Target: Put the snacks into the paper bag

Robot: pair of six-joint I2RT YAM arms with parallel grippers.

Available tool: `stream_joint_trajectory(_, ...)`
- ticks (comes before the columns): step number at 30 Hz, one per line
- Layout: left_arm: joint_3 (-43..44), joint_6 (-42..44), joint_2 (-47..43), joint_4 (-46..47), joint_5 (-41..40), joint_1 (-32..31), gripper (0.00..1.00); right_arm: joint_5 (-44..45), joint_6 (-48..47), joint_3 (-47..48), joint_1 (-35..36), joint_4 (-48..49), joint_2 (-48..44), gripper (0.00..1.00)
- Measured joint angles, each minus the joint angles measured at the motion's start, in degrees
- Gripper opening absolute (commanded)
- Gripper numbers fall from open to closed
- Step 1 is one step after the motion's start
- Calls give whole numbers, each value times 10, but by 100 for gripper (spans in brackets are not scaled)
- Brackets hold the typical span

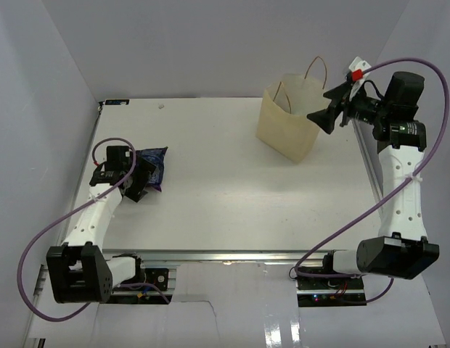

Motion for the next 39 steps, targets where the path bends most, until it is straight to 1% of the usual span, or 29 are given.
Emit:
stream_joint_trajectory(4, 8, -2, 68, 15, 48, 63, 92, -38, -110, -52, 2, -90, -42, 89)
stream_joint_trajectory(8, 15, 0, 124, 38, 79, 86, 89, -65, -210, -97, 2, -184, -45, 88)
stream_joint_trajectory(9, 20, 1, 136, 41, 83, 88, 81, -71, -230, -107, 2, -206, -44, 88)
stream_joint_trajectory(10, 26, 2, 148, 45, 88, 89, 76, -76, -244, -116, 3, -221, -44, 88)
stream_joint_trajectory(11, 31, 6, 160, 54, 93, 91, 65, -82, -262, -126, 4, -240, -44, 87)
stream_joint_trajectory(13, 37, 9, 178, 70, 100, 92, 56, -90, -281, -138, 9, -259, -44, 86)
stream_joint_trajectory(14, 38, 12, 185, 76, 104, 93, 55, -92, -291, -143, 14, -268, -44, 86)
stream_joint_trajectory(15, 38, 15, 189, 80, 106, 94, 46, -94, -299, -145, 18, -278, -44, 86)
stream_joint_trajectory(17, 38, 20, 196, 86, 111, 96, 38, -98, -313, -146, 32, -292, -44, 85)
stream_joint_trajectory(18, 38, 23, 198, 89, 115, 97, 33, -101, -321, -146, 44, -299, -45, 85)
stream_joint_trajectory(19, 38, 32, 199, 93, 118, 97, 21, -103, -327, -146, 53, -305, -45, 85)
stream_joint_trajectory(22, 37, 55, 195, 109, 128, 98, 8, -103, -348, -150, 100, -320, -45, 86)
stream_joint_trajectory(25, 31, 96, 173, 127, 142, 99, 3, -101, -370, -158, 166, -328, -48, 88)
stream_joint_trajectory(28, 24, 142, 132, 136, 170, 100, 1, -97, -401, -176, 228, -330, -57, 94)
stream_joint_trajectory(29, 19, 157, 113, 136, 184, 100, 0, -95, -414, -182, 242, -328, -61, 99)
stream_joint_trajectory(30, 14, 170, 93, 136, 199, 100, 0, -93, -428, -186, 254, -326, -65, 95)
stream_joint_trajectory(32, 3, 190, 56, 135, 235, 98, 0, -90, -457, -192, 274, -310, -70, 91)
stream_joint_trajectory(36, -25, 202, -10, 126, 306, 90, 0, -68, -487, -196, 326, -251, -65, 91)
stream_joint_trajectory(39, -52, 187, -54, 116, 353, 71, 0, -26, -466, -215, 386, -168, -60, 92)
